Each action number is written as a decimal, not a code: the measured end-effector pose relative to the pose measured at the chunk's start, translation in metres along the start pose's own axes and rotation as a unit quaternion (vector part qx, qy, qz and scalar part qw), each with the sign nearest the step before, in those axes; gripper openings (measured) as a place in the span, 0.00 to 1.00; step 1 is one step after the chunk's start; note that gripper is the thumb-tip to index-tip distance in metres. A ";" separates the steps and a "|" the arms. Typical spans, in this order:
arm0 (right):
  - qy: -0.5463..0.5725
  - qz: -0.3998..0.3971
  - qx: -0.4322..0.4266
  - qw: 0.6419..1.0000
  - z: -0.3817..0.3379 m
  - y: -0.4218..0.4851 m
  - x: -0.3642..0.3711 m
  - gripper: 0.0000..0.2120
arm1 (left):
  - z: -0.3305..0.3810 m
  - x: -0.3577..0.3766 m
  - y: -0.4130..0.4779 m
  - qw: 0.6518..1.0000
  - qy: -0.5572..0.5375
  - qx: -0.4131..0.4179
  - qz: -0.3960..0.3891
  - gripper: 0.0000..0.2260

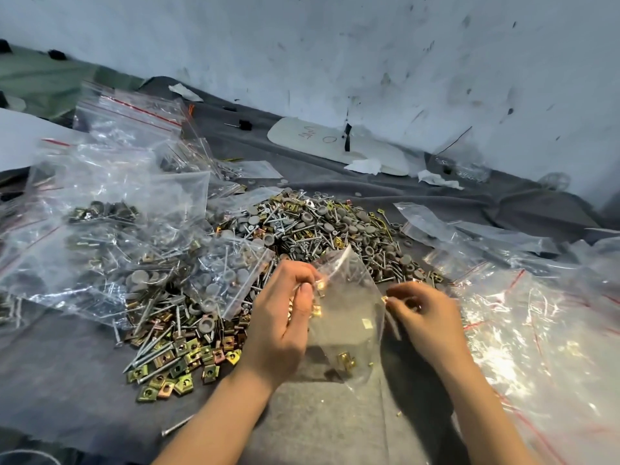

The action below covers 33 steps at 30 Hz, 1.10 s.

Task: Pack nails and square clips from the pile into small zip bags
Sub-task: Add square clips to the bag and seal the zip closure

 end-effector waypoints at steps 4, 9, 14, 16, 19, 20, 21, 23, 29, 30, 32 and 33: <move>-0.080 0.019 -0.039 0.996 0.008 -0.004 0.013 0.04 | 0.000 -0.001 0.002 1.000 -0.013 -0.017 0.006 0.09; -0.078 0.011 -0.031 0.996 0.008 0.001 0.016 0.06 | -0.001 -0.002 0.001 1.000 -0.003 -0.010 0.003 0.10; 0.075 0.033 0.037 0.996 0.007 0.003 0.011 0.12 | -0.002 0.001 0.001 1.000 0.024 0.007 -0.009 0.10; 0.147 0.057 0.022 0.987 -0.005 0.003 0.001 0.14 | -0.001 0.002 0.001 0.999 0.034 0.031 -0.014 0.08; 0.264 0.096 -0.073 0.957 -0.047 -0.004 -0.028 0.14 | -0.002 0.004 0.001 0.997 0.042 0.053 -0.030 0.05; 0.284 0.086 -0.122 0.947 -0.065 -0.008 -0.035 0.12 | -0.002 0.004 0.001 0.997 0.043 0.059 -0.035 0.05; 0.290 0.068 -0.166 0.940 -0.082 -0.012 -0.041 0.11 | -0.002 0.005 0.000 0.996 0.042 0.064 -0.040 0.05; 0.253 0.034 -0.234 0.938 -0.106 -0.018 -0.044 0.07 | 0.000 0.006 -0.001 0.995 0.034 0.078 -0.055 0.05; 0.121 -0.010 -0.261 0.958 -0.112 -0.027 -0.029 0.05 | 0.005 0.008 -0.002 0.991 0.019 0.103 -0.080 0.05; 0.132 -0.004 -0.258 0.957 -0.109 -0.027 -0.030 0.05 | 0.004 0.007 -0.002 0.992 0.018 0.102 -0.079 0.05; 0.167 0.034 -0.237 0.956 -0.102 -0.026 -0.039 0.04 | 0.005 0.006 -0.002 0.993 0.015 0.091 -0.068 0.06; 0.186 0.062 -0.220 0.956 -0.096 -0.024 -0.045 0.04 | 0.005 0.005 -0.002 0.995 0.012 0.083 -0.061 0.06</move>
Point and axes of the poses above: each hand's wrist, its own y-axis towards the middle knuckle, its own x-axis out of the palm, z = x × y, the point moved 5 cm from there along y, towards the middle knuckle, and after that the axes turned 9 degrees about z, right-handed, at the moved point
